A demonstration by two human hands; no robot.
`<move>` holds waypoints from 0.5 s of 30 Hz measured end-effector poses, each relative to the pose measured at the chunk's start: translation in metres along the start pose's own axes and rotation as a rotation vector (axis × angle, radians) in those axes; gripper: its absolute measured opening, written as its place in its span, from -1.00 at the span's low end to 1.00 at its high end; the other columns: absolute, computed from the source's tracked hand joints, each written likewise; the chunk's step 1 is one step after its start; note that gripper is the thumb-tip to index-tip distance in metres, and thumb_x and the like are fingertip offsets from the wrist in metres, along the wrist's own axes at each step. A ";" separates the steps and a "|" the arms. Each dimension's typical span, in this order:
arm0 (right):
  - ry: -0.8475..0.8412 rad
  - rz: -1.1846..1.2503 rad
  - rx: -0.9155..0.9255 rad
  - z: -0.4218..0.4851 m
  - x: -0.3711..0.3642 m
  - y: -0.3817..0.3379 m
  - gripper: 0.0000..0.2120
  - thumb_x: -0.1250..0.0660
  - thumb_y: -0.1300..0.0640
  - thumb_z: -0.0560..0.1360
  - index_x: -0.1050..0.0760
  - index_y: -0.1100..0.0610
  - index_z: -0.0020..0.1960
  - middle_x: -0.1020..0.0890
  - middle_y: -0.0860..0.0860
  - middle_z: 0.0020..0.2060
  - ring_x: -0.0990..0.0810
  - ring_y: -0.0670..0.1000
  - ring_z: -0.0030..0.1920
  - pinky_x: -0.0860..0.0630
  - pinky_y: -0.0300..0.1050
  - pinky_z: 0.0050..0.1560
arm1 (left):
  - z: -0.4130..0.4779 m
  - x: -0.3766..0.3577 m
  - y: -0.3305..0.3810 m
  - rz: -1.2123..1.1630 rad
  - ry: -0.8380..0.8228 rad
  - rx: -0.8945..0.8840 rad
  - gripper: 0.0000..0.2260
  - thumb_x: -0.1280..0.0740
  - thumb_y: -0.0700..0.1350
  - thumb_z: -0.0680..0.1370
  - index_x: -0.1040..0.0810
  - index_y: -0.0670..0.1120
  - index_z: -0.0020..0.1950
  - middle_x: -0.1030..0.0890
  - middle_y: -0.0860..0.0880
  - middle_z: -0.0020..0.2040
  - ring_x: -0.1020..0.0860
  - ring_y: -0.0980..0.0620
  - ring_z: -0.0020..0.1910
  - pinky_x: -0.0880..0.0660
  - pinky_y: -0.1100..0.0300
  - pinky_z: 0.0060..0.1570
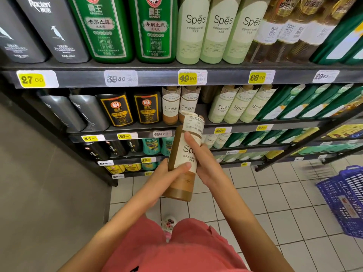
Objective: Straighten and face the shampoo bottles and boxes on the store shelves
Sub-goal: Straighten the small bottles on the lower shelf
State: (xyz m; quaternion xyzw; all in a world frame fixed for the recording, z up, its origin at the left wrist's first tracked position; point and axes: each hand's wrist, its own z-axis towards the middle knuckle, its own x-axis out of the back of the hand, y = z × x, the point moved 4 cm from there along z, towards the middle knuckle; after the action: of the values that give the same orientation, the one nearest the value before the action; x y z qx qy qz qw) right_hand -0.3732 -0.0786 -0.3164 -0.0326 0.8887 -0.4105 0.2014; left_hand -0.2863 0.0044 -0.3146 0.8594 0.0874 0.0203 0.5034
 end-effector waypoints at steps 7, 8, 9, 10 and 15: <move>-0.227 -0.053 -0.074 -0.012 0.001 0.018 -0.46 -0.31 -0.10 0.39 -0.45 0.15 0.29 -0.64 0.10 0.14 -0.61 0.03 0.15 -0.56 -0.08 0.15 | 0.006 0.006 0.001 -0.230 -0.125 0.028 -0.46 -0.35 0.07 0.36 -0.41 -0.04 0.31 -0.61 -0.04 0.16 -0.58 0.04 0.13 -0.50 0.08 0.16; -0.260 -0.043 -0.082 -0.013 0.003 0.017 -0.44 -0.30 -0.08 0.39 -0.42 0.15 0.32 -0.61 0.11 0.17 -0.59 0.04 0.19 -0.53 -0.05 0.19 | 0.006 0.007 0.001 -0.196 -0.154 0.020 -0.46 -0.34 0.05 0.36 -0.40 -0.04 0.32 -0.60 -0.03 0.18 -0.57 0.06 0.15 -0.50 0.13 0.15; -0.290 -0.047 -0.086 -0.014 0.005 0.017 -0.42 -0.30 -0.08 0.40 -0.39 0.15 0.35 -0.59 0.12 0.21 -0.56 0.06 0.22 -0.50 0.00 0.24 | 0.007 0.009 0.002 -0.155 -0.183 0.008 -0.46 -0.34 0.05 0.36 -0.38 -0.03 0.32 -0.58 -0.02 0.21 -0.56 0.08 0.16 -0.50 0.19 0.15; -0.309 -0.075 -0.084 -0.014 0.006 0.017 -0.40 -0.29 -0.08 0.40 -0.37 0.13 0.37 -0.58 0.10 0.23 -0.54 0.06 0.25 -0.47 0.04 0.27 | 0.007 0.011 0.002 -0.104 -0.203 -0.007 -0.48 -0.34 0.04 0.37 -0.37 0.00 0.31 -0.56 0.00 0.23 -0.54 0.10 0.18 -0.48 0.20 0.16; -0.293 -0.284 -0.007 -0.014 0.013 0.017 -0.39 -0.32 -0.08 0.37 -0.33 0.02 0.39 -0.60 0.00 0.20 -0.57 -0.02 0.18 -0.53 0.05 0.16 | 0.017 0.025 0.002 0.253 -0.125 -0.127 -0.63 -0.34 -0.08 0.50 -0.34 0.06 0.27 -0.50 0.01 0.25 -0.48 0.07 0.23 -0.43 0.11 0.25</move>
State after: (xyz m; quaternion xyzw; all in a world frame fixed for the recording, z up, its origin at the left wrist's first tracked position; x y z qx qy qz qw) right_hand -0.3890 -0.0608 -0.3254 -0.2175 0.8379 -0.4225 0.2685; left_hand -0.2599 -0.0065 -0.3228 0.8296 -0.0547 0.0354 0.5546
